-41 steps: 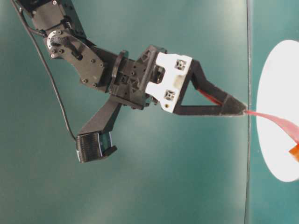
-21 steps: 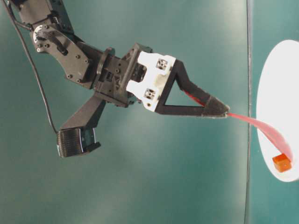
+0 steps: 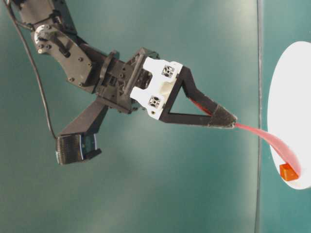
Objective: Grip the spoon and scoop the red block from the bowl with right arm.
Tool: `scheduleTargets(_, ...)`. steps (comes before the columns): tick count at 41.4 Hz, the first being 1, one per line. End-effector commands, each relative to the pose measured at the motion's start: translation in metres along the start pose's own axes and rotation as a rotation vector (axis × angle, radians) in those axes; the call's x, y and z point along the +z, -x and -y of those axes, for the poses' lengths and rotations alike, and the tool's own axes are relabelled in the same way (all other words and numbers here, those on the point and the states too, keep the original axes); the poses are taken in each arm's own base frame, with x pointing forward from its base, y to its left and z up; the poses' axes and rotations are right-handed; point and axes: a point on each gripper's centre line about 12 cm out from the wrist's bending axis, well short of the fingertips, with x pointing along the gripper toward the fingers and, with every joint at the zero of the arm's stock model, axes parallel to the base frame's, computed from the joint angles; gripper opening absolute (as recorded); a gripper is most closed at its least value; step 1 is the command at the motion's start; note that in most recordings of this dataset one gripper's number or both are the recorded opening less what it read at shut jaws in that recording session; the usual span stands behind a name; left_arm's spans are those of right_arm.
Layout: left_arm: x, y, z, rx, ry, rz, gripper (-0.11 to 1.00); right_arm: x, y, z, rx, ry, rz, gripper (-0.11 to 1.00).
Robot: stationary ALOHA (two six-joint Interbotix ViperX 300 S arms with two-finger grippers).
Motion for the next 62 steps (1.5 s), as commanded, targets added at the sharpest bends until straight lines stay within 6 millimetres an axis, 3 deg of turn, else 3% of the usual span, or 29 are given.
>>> scheduleTargets(1, 0.006, 0.0, -0.001, 0.003, -0.002, 0.017, 0.0, 0.009, 0.019, -0.003, -0.001, 0.007, 0.065, 0.24)
scheduleTargets(32, 0.006, 0.0, -0.001, 0.003, -0.002, 0.018, 0.0, -0.014, 0.024, -0.005, -0.013, -0.001, 0.164, 0.24)
scheduleTargets(62, 0.006, 0.0, -0.001, 0.003, -0.002, 0.018, 0.0, -0.027, 0.011, -0.01, -0.017, 0.006, 0.22, 0.24)
